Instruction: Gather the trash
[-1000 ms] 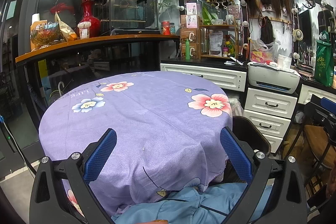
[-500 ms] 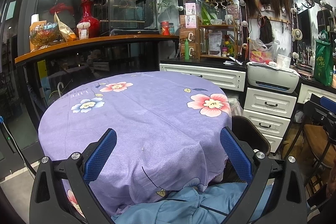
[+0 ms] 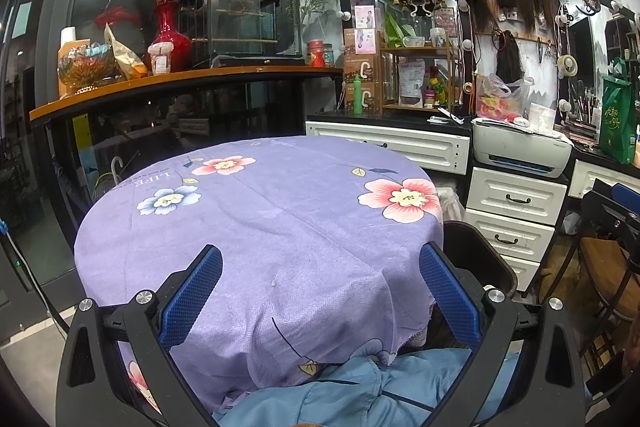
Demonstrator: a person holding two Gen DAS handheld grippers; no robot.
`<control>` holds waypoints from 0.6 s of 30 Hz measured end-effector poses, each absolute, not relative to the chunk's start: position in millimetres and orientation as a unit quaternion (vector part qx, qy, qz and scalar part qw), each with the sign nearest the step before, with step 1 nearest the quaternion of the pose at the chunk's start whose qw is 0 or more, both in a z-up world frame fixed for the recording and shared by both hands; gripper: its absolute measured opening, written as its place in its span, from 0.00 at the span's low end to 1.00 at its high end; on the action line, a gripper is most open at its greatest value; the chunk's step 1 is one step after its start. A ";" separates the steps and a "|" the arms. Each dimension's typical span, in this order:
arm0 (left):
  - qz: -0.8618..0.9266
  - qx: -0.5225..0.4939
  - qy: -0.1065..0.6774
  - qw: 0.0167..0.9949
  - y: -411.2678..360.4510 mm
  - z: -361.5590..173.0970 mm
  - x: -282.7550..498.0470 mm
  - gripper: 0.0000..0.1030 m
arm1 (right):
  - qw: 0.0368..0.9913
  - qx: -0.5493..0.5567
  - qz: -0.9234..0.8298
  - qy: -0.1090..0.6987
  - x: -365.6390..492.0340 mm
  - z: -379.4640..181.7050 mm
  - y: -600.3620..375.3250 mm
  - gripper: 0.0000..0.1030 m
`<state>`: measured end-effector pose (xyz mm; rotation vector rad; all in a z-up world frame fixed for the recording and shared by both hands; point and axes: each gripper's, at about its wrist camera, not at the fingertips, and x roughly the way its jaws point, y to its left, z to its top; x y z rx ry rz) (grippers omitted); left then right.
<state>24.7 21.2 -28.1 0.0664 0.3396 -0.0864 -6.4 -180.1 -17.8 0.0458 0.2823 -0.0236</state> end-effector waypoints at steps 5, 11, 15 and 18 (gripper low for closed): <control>-0.044 0.033 0.169 0.984 21.2 -27.0 25.4 0.95 | 0.990 0.024 -0.014 0.137 -7.6 -20.2 -178.9 0.94; -0.044 0.033 0.169 0.984 21.4 -26.8 25.6 0.95 | 0.991 0.026 -0.022 0.132 -17.2 -19.4 -172.9 0.94; -0.044 0.033 0.169 0.984 21.1 -26.9 25.5 0.95 | 0.991 0.026 -0.023 0.132 -16.8 -17.7 -173.0 0.94; -0.044 0.034 0.169 0.984 20.7 -26.8 25.2 0.95 | 0.991 0.027 -0.021 0.133 -19.7 -18.5 -169.4 0.94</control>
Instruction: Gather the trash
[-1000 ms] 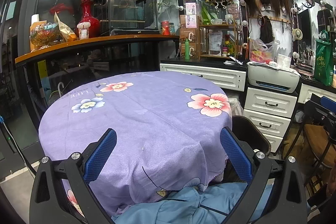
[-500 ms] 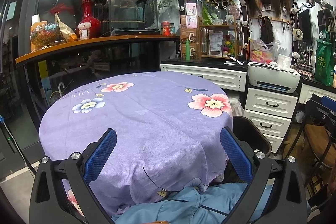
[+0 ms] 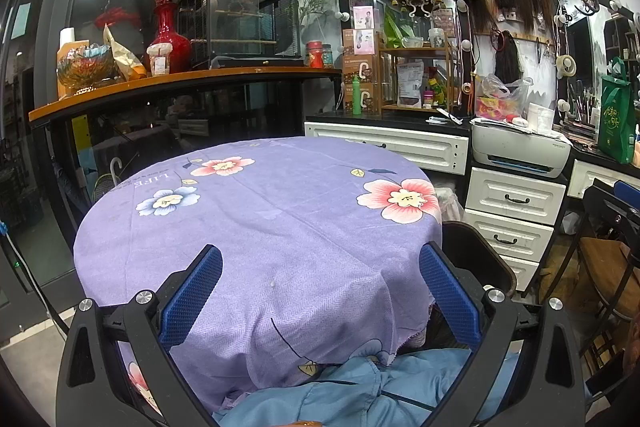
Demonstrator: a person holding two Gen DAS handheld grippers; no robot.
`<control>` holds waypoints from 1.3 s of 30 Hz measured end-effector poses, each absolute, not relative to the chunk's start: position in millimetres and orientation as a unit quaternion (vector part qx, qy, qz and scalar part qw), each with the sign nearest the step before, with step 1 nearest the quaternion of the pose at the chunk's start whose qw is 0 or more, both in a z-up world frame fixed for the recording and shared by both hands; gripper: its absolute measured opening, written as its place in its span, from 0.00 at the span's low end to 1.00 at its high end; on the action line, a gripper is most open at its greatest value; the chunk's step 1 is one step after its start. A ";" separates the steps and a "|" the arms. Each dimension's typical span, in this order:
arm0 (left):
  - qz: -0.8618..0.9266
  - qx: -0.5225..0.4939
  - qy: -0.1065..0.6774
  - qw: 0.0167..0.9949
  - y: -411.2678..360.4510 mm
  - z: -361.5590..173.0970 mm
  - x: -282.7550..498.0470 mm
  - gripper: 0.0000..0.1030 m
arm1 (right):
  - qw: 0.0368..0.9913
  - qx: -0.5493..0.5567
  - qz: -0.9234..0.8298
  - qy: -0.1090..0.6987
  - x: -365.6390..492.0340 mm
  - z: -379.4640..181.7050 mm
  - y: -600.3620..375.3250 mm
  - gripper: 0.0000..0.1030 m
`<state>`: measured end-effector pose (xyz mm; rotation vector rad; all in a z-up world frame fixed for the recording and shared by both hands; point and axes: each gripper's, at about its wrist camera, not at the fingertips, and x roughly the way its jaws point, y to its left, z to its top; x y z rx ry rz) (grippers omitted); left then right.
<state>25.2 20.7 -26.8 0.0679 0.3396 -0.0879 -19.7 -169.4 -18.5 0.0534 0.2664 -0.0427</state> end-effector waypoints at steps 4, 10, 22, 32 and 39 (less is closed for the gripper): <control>-0.044 0.033 0.169 0.984 20.2 -26.9 25.2 0.95 | 0.990 0.027 -0.020 0.134 -21.5 -17.0 -168.4 0.94; -0.044 0.033 0.169 0.984 20.0 -26.9 25.1 0.95 | 0.990 0.028 -0.019 0.136 -19.2 -15.6 -170.0 0.94; -0.046 0.032 0.165 0.985 20.2 -26.8 24.9 0.95 | 0.990 0.031 -0.017 0.138 -19.2 -13.9 -168.9 0.94; -0.047 0.035 0.165 0.985 20.9 -27.1 25.0 0.95 | 0.989 0.033 -0.015 0.142 -15.9 -13.7 -168.9 0.94; -0.045 0.033 0.170 0.984 22.5 -26.0 27.4 0.95 | 0.989 0.034 -0.015 0.143 -14.3 -13.4 -170.2 0.94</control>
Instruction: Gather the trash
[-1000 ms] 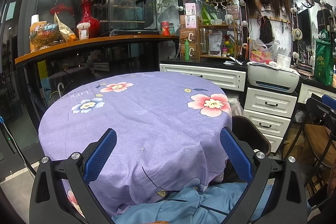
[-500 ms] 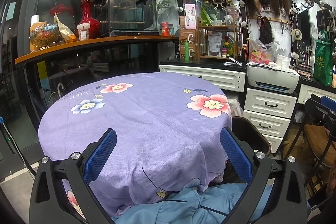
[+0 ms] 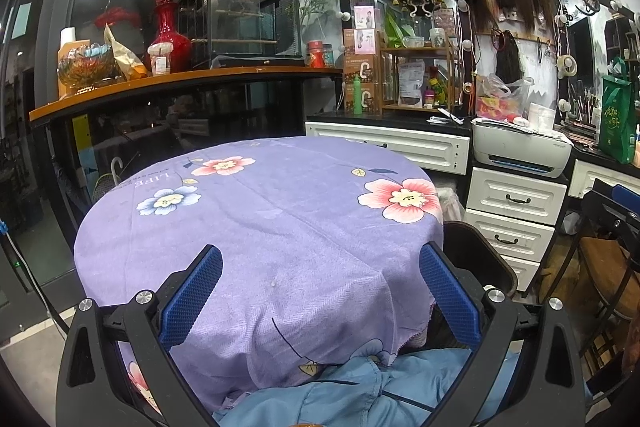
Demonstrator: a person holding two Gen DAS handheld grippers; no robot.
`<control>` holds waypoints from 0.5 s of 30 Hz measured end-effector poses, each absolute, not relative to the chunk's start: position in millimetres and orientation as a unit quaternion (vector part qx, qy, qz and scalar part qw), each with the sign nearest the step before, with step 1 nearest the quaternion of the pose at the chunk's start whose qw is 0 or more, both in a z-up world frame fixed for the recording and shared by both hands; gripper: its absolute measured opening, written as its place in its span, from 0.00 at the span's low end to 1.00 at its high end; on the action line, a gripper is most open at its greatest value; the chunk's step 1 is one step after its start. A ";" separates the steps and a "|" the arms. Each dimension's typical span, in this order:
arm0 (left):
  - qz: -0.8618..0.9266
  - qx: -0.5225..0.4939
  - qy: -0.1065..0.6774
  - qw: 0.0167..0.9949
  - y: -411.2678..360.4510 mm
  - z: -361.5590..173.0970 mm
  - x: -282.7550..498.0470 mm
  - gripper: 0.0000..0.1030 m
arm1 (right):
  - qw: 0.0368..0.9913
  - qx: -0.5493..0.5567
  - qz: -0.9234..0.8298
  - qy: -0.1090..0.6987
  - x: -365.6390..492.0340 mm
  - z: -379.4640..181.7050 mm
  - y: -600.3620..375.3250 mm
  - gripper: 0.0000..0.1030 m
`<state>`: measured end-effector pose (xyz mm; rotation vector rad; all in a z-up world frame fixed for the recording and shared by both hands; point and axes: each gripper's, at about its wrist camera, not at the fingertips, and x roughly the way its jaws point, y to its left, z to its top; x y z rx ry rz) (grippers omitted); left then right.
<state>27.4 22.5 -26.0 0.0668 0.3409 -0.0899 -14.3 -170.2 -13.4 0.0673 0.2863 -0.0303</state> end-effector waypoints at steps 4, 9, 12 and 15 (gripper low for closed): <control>-0.045 0.035 0.169 0.984 22.9 -25.9 28.1 0.95 | 0.989 0.034 -0.014 0.144 -12.3 -13.2 -172.1 0.94; -0.045 0.035 0.169 0.984 22.6 -25.9 28.1 0.95 | 0.989 0.034 -0.014 0.144 -11.4 -13.1 -172.7 0.94; -0.044 0.035 0.169 0.984 22.0 -26.1 27.9 0.95 | 0.989 0.034 -0.014 0.143 -12.1 -13.3 -171.7 0.94; -0.045 0.035 0.170 0.984 22.4 -25.9 27.9 0.95 | 0.989 0.034 -0.014 0.143 -12.6 -13.3 -171.0 0.94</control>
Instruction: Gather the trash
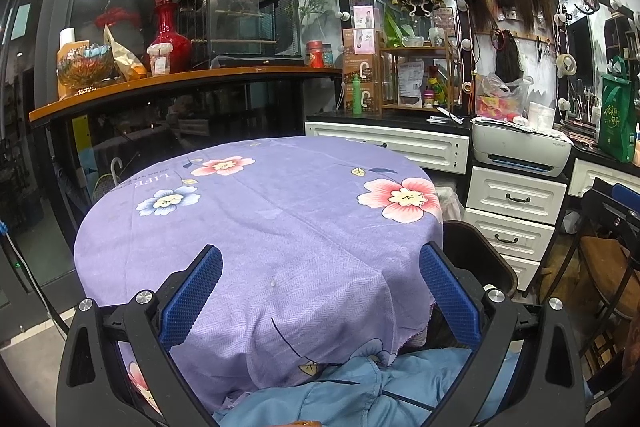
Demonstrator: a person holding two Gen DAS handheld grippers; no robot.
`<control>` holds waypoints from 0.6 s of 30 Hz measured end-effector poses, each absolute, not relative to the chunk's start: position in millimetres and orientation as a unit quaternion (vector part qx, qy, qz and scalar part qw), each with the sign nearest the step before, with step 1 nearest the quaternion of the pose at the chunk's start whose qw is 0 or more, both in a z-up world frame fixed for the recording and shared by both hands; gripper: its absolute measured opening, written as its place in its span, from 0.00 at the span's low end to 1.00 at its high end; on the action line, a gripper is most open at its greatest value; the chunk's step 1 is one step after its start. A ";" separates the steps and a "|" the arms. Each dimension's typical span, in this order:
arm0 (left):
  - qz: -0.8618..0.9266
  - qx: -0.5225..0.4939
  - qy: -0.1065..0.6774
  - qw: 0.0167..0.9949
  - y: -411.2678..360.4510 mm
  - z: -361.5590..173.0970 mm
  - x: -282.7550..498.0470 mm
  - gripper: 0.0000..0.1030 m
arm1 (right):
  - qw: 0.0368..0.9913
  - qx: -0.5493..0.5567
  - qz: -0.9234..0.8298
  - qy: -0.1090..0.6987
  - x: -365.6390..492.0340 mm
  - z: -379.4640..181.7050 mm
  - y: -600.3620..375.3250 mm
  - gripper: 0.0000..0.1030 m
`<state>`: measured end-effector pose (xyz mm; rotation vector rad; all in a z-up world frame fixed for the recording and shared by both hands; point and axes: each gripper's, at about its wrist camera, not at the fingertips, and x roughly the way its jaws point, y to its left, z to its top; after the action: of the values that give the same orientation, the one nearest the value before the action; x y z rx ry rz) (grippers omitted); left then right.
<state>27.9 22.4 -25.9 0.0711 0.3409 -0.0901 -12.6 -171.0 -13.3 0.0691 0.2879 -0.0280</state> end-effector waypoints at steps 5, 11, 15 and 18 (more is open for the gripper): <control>-0.043 0.036 0.169 0.984 22.4 -26.0 28.1 0.95 | 0.989 0.035 -0.013 0.144 -11.4 -13.0 -171.6 0.94; -0.043 0.036 0.169 0.984 22.1 -26.9 27.4 0.95 | 0.989 0.035 -0.014 0.146 -9.8 -12.5 -172.3 0.94; -0.043 0.036 0.171 0.984 22.2 -27.4 27.4 0.95 | 0.988 0.037 -0.014 0.147 -9.4 -12.9 -173.0 0.94; -0.043 0.036 0.173 0.983 22.5 -27.7 27.4 0.95 | 0.988 0.039 -0.013 0.148 -8.9 -13.1 -173.3 0.94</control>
<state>27.4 22.5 -27.7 0.0734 0.3473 -0.0862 -8.9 -173.3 -13.1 0.0775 0.2964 -0.0255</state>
